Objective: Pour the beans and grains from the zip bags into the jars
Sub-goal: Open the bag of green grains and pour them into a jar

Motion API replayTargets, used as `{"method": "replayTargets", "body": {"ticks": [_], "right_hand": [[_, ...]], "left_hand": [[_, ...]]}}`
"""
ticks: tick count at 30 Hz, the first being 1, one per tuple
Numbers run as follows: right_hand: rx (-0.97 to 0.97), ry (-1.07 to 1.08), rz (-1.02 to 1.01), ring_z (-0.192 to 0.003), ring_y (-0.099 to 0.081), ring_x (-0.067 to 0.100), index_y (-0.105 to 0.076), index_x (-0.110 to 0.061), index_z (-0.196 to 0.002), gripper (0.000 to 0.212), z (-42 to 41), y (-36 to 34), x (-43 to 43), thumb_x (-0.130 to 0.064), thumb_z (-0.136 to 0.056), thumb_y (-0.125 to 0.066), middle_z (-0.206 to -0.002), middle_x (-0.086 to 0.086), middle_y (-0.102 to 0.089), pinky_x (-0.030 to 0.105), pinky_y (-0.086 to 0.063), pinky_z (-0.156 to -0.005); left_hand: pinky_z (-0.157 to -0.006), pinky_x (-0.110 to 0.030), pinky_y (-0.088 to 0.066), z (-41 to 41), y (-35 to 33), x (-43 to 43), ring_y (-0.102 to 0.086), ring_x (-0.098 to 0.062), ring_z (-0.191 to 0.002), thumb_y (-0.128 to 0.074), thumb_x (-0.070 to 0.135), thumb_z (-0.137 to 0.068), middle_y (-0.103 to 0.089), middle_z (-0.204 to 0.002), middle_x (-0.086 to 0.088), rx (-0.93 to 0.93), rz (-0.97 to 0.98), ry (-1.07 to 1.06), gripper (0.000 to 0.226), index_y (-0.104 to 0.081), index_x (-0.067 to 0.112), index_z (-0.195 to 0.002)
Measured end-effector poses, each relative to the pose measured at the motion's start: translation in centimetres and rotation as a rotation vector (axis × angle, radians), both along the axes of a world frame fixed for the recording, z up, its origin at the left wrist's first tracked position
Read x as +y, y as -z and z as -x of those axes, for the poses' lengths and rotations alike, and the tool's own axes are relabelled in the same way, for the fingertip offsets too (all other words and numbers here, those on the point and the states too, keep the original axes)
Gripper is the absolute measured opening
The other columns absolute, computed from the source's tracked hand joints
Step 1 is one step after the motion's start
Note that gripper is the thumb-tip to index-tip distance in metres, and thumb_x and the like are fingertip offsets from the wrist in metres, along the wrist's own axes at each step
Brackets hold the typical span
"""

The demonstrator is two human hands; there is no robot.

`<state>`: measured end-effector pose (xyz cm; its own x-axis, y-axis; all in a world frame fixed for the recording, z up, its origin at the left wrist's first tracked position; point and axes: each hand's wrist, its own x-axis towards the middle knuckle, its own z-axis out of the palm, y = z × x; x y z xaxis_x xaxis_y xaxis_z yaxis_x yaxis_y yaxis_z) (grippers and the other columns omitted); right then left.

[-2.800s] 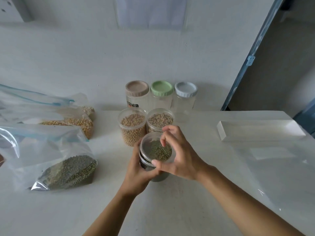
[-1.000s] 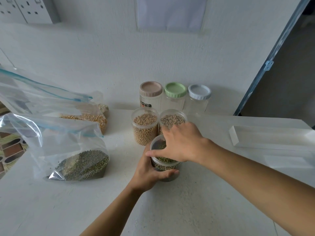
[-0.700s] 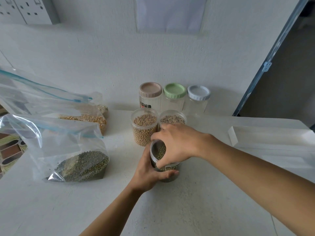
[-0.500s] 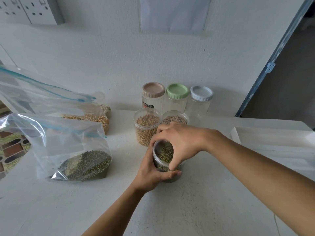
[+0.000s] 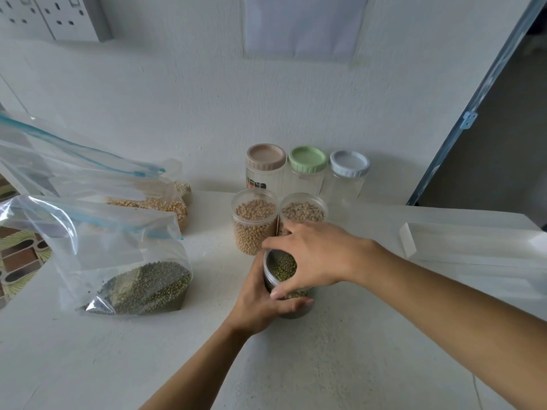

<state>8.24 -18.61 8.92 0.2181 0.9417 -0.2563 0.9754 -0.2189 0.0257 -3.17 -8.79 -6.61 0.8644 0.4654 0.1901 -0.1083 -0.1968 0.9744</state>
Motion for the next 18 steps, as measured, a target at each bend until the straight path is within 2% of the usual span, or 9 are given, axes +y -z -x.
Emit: {"method": "replayTargets", "body": {"ticks": [3, 6, 8, 10, 13, 18], "right_hand": [[0.159, -0.066, -0.030, -0.114, -0.050, 0.021, -0.046, -0.044, -0.138, 0.076, -0.5, -0.1, 0.0, -0.054, -0.070, -0.080, -0.121, -0.002, -0.047, 0.044, -0.052, -0.093], [0.321, -0.107, -0.059, -0.118, -0.046, 0.015, -0.052, -0.042, -0.133, 0.079, -1.8, -1.3, -0.1, -0.036, -0.064, -0.090, -0.126, -0.007, -0.046, 0.042, -0.049, -0.098], [0.332, -0.118, -0.047, -0.123, -0.044, 0.013, -0.053, -0.042, -0.135, 0.083, -2.6, -1.9, -0.1, -0.037, -0.062, -0.094, -0.131, -0.009, -0.046, 0.038, -0.045, -0.103], [0.336, -0.131, 0.001, -0.122, -0.044, 0.010, -0.053, -0.044, -0.137, 0.086, -2.7, -1.8, 0.0, -0.043, -0.062, -0.095, -0.131, -0.011, -0.046, 0.037, -0.044, -0.104], [0.317, -0.136, 0.020, -0.122, -0.044, 0.012, -0.051, -0.047, -0.137, 0.087, -2.2, -0.6, 0.3, -0.048, -0.061, -0.094, -0.130, -0.010, -0.045, 0.041, -0.046, -0.103], [0.193, -0.111, 0.031, -0.119, -0.046, 0.016, -0.046, -0.049, -0.139, 0.087, -1.7, -0.1, 0.6, -0.066, -0.063, -0.085, -0.126, -0.007, -0.046, 0.043, -0.049, -0.098]], "left_hand": [[-0.110, -0.040, -0.047, 0.0, 0.0, -0.1, -0.056, -0.027, -0.131, -0.095, 0.009, -0.065, -0.060, -0.135, -0.005, -0.007, -0.001, -0.008, 0.096, -0.042, 0.013, -0.144], [-0.110, -0.041, -0.046, -0.1, -0.4, -0.1, -0.054, -0.032, -0.132, -0.095, 0.006, -0.066, -0.059, -0.138, -0.010, -0.025, 0.006, 0.012, 0.098, -0.040, 0.012, -0.146], [-0.111, -0.042, -0.046, -0.3, -0.4, 0.0, -0.054, -0.033, -0.133, -0.093, -0.001, -0.066, -0.058, -0.139, -0.011, -0.032, 0.008, 0.025, 0.098, -0.039, 0.009, -0.147], [-0.111, -0.039, -0.045, -0.3, -0.2, -0.1, -0.053, -0.030, -0.134, -0.095, 0.009, -0.065, -0.059, -0.139, -0.007, -0.028, -0.001, 0.011, 0.098, -0.041, 0.011, -0.146], [-0.111, -0.037, -0.046, -0.1, -0.1, -0.3, -0.055, -0.025, -0.133, -0.097, 0.021, -0.060, -0.060, -0.136, -0.002, -0.010, 0.001, -0.020, 0.098, -0.044, 0.015, -0.143], [-0.108, -0.035, -0.048, 0.0, -0.4, -0.4, -0.057, -0.023, -0.130, -0.095, 0.020, -0.061, -0.062, -0.132, 0.002, 0.006, 0.000, -0.020, 0.096, -0.043, 0.015, -0.141]]}}
